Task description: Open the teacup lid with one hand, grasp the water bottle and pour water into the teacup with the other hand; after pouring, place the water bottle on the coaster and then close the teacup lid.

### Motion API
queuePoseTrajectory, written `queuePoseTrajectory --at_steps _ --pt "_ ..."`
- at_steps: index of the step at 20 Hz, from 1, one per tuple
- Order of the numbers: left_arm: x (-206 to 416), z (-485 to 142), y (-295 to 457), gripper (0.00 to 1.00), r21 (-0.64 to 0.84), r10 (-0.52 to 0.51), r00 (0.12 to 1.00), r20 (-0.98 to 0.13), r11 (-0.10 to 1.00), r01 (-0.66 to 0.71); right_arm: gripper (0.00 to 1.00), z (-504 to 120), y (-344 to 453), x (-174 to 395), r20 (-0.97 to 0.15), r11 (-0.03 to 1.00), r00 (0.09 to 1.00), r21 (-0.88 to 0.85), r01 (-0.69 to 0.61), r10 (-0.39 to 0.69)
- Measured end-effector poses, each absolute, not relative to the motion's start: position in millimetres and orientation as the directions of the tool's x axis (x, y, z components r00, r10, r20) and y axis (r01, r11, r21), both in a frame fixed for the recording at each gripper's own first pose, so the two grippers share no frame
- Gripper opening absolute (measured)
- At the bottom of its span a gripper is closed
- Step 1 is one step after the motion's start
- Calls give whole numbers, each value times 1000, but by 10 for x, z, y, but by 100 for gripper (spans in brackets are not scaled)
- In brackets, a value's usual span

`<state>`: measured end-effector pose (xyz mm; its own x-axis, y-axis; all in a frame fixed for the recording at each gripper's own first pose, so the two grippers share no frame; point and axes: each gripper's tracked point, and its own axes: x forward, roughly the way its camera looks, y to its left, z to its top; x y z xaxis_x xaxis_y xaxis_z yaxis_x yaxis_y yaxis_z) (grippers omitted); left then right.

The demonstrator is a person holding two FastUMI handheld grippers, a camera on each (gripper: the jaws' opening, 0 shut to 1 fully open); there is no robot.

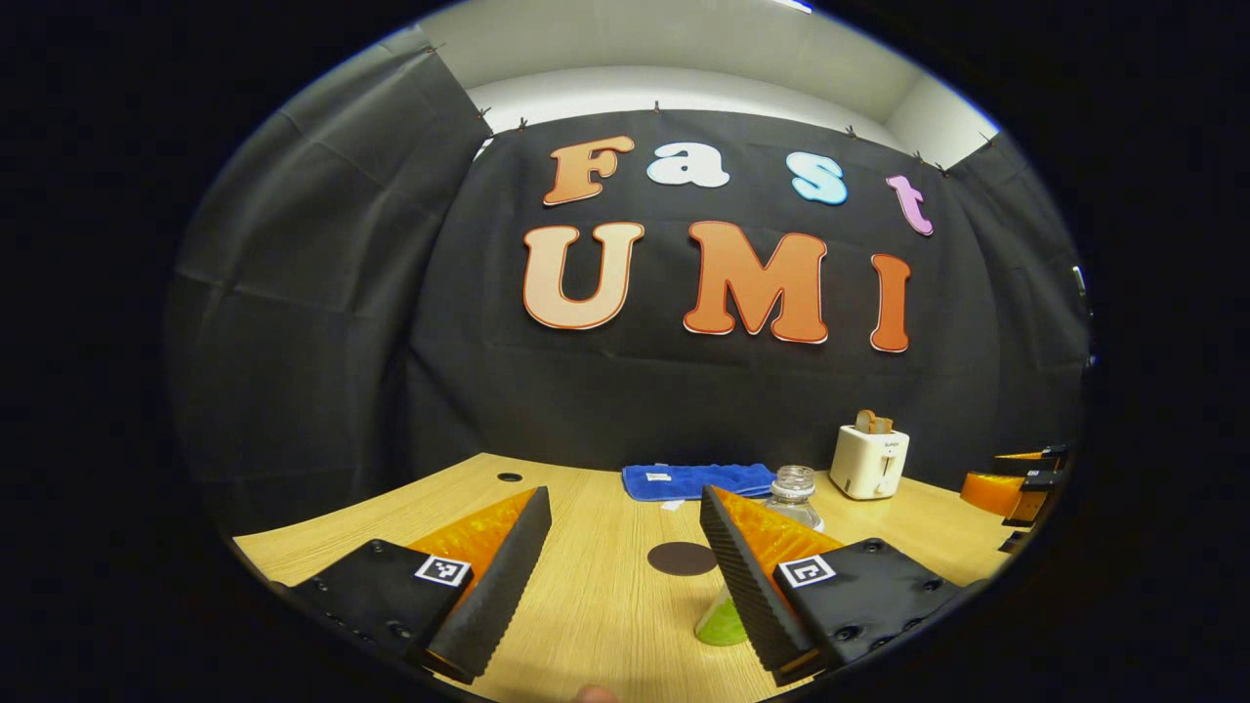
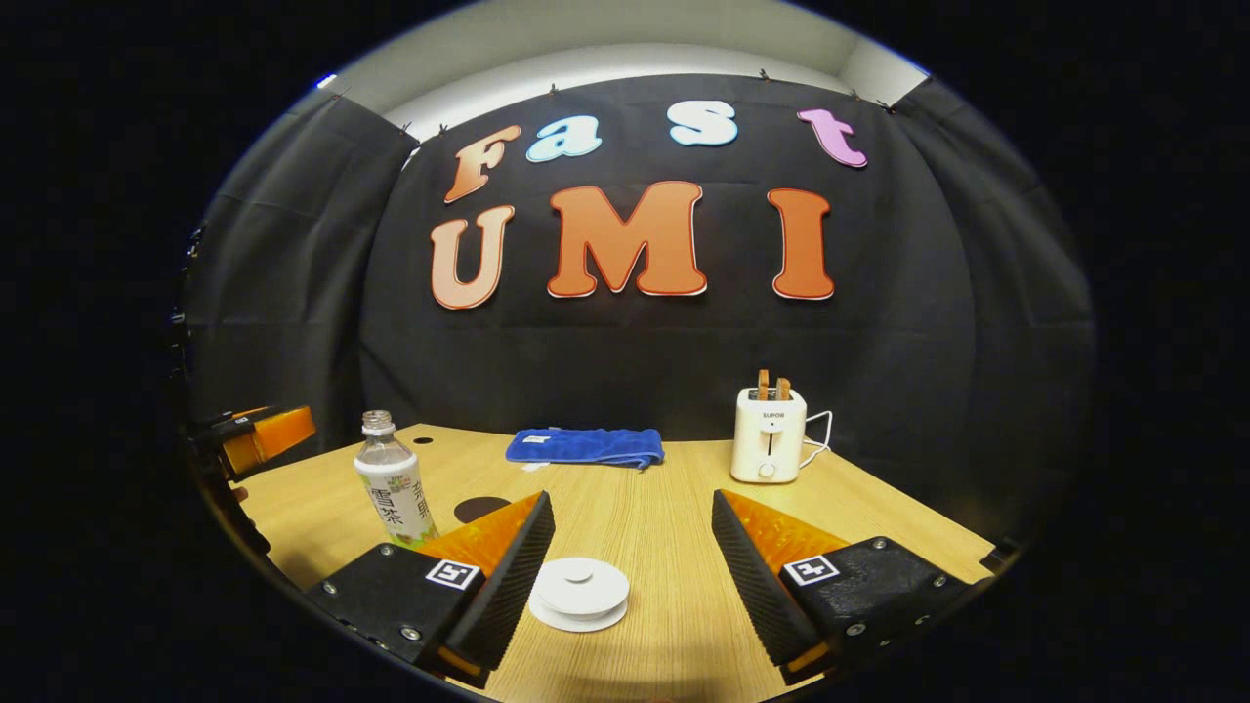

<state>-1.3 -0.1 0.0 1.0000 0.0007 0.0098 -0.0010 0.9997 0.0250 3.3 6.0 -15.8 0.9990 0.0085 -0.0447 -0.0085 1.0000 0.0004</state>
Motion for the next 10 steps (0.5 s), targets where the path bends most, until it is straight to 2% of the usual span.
queuePoseTrajectory --at_steps 10 --pt "-8 -105 -62 98 30 -21 1000 -16 999 21 97 -286 111 97 -81 1000 997 -9 -14 13"
